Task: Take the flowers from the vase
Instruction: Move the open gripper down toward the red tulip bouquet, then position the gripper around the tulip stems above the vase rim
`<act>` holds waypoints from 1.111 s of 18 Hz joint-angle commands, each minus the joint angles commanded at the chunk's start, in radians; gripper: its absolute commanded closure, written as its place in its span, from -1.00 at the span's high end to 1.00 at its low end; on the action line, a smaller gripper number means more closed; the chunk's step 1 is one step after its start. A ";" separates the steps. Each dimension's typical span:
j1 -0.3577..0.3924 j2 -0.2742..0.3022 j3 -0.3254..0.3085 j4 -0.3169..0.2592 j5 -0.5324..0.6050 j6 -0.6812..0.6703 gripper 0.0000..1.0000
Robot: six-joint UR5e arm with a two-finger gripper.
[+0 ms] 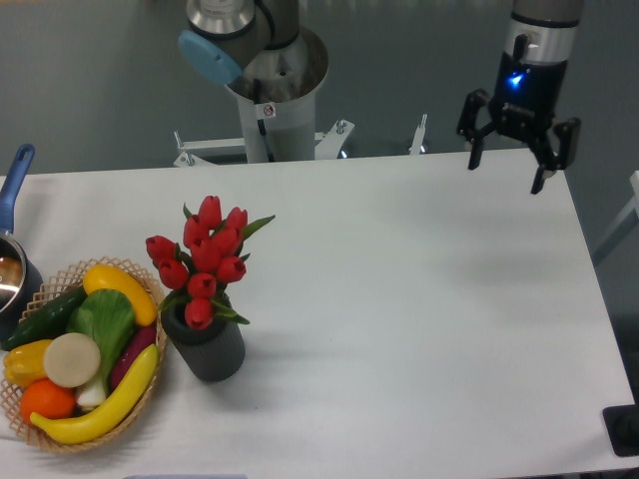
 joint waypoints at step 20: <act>-0.314 -0.060 -0.129 0.091 -0.281 -0.043 1.00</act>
